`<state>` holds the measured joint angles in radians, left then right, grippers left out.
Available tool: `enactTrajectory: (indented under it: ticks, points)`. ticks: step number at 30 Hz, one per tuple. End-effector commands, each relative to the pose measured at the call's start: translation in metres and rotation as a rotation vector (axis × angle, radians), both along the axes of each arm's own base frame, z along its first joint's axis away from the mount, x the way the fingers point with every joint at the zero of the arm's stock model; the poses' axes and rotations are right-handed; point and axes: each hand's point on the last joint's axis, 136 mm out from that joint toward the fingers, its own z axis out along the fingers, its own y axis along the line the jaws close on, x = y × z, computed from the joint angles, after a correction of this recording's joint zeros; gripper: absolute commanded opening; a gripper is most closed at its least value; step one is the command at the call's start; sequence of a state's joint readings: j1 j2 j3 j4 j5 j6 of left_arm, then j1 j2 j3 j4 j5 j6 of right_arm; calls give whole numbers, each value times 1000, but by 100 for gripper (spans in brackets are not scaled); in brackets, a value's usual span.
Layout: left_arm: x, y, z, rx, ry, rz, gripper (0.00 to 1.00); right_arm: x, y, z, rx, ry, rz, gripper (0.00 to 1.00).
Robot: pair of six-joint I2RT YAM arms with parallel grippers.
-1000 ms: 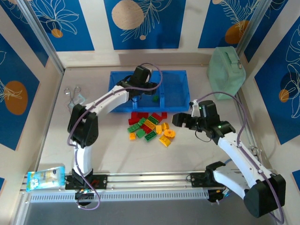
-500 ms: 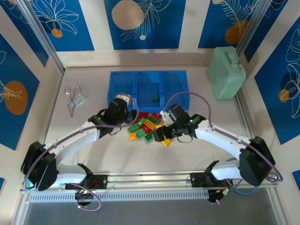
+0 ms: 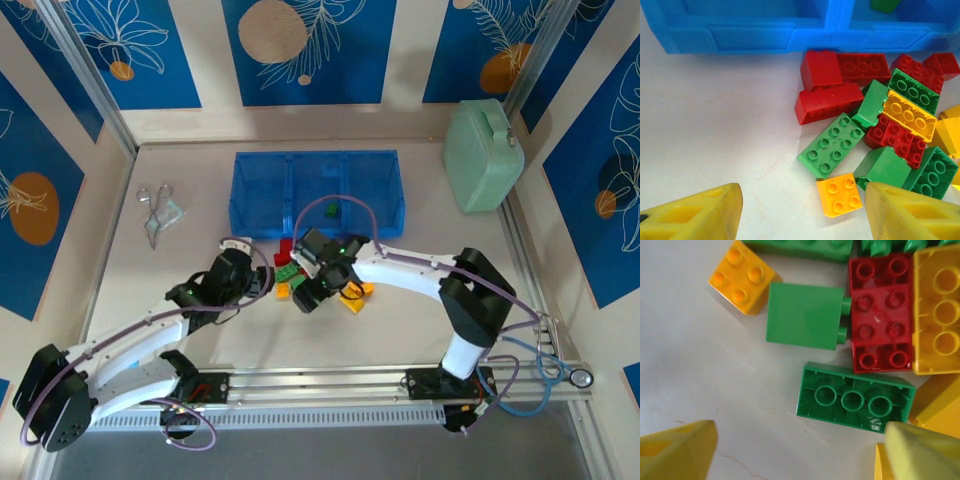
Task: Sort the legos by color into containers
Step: Pick up the lego from the center of the table.
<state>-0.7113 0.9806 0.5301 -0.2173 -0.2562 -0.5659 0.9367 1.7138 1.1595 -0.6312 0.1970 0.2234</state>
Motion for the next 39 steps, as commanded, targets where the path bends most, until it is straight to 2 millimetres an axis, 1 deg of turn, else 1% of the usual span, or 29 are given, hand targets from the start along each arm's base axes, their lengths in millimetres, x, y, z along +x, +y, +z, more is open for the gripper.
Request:
enactTrajectory:
  ticks: [1, 8, 12, 18, 22, 26, 28, 32, 34, 36, 39]
  points:
    - [-4, 8, 0, 17, -8, 25, 66, 3, -13, -5, -97, -4, -21, 100]
    - [-6, 12, -4, 29, -4, 33, 66, 14, -19, -12, -161, -47, -55, 99]
    - [-6, 12, -3, 26, -7, 38, 66, 17, -18, -17, -177, -38, -54, 99]
    - [-5, 14, 0, 34, -10, 42, 66, 13, -9, -27, -179, -13, -54, 100]
    - [-5, 14, 0, 40, -9, 45, 66, 14, -7, -32, -190, -5, -70, 98]
    - [-4, 14, 1, 45, -10, 42, 66, 15, -12, -38, -220, -9, -93, 97]
    - [-4, 15, 0, 49, -11, 44, 66, 14, -12, -40, -216, -5, -94, 96]
    - [-3, 16, 0, 56, -15, 49, 66, 12, -9, -42, -199, 2, -92, 88]
    - [-3, 16, 1, 59, -17, 51, 66, 12, -9, -42, -200, 1, -92, 81]
    - [-3, 17, 1, 62, -17, 52, 66, 12, -10, -39, -200, -4, -96, 73]
    - [-4, 19, 0, 65, -17, 54, 65, 9, -12, -27, -190, -17, -96, 64]
